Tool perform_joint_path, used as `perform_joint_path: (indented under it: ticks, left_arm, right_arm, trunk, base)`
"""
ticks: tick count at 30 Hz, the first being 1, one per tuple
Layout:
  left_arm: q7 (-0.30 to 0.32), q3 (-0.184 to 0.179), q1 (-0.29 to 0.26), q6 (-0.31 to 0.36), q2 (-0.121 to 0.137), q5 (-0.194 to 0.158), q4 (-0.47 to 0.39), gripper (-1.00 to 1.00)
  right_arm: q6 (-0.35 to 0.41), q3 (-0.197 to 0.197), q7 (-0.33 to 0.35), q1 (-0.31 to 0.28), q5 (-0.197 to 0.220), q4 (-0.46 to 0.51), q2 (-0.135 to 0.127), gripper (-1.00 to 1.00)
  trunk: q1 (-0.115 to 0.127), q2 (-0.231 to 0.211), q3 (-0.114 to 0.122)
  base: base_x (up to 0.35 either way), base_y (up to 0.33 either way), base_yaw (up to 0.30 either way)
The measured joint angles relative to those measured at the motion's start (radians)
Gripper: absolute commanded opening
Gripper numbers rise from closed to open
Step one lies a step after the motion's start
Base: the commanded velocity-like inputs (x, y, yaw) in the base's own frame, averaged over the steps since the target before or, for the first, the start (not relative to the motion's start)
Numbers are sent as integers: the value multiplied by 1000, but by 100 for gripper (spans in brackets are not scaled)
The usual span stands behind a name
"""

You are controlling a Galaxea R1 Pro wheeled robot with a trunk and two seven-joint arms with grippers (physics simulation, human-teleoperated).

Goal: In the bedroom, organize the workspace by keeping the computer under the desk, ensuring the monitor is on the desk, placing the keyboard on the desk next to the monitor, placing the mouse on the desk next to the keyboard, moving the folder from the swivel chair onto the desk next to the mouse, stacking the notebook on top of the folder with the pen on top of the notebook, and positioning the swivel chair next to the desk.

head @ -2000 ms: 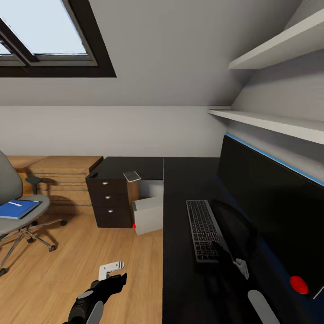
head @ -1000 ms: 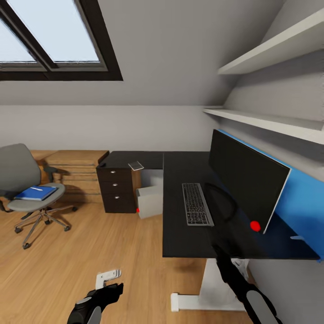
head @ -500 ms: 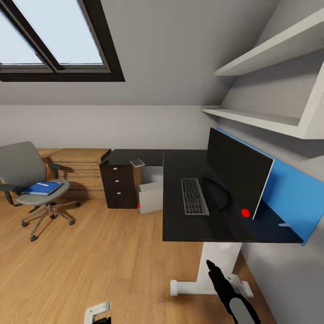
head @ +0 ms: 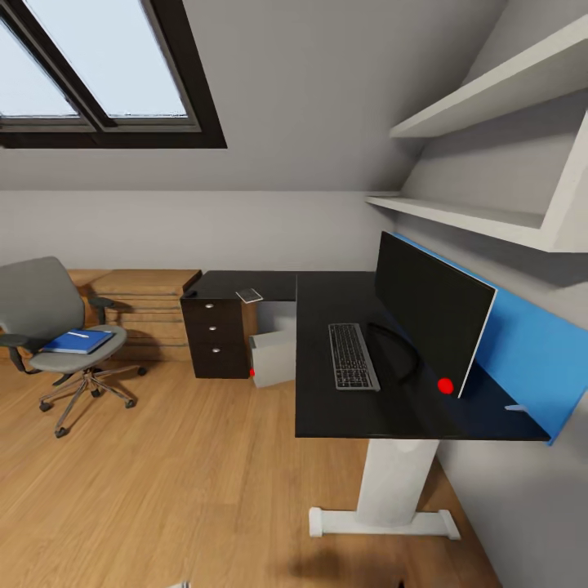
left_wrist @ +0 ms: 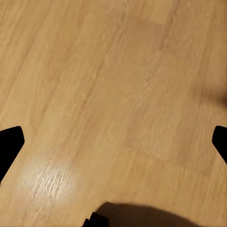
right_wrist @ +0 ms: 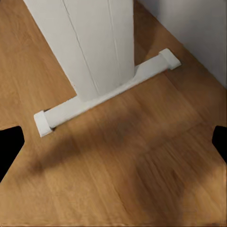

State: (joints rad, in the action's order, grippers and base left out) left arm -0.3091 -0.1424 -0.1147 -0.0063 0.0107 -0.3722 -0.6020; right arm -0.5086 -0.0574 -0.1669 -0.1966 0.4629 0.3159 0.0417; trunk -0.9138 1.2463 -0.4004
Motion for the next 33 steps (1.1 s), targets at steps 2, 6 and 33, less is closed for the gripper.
perform_joint_path:
  ticks: [2,6,33]
  left_arm:
    - [0,0,0,-26,0,2,13,100]
    - [-1,0,0,-57,0,3,28,100]
    - [-10,-143,0,-118,-2,6,105,100]
  right_arm:
    - [-12,-2,1,0,-17,-41,2,100]
    - [-20,-7,4,0,-32,-74,6,100]
    - [-24,-224,8,0,-138,-105,42,100]
  trunk:
    - [0,0,0]
    - [0,0,0]
    - [0,0,0]
  base:
    - [0,59,0]
    - [0,195,0]
    - [58,300,0]
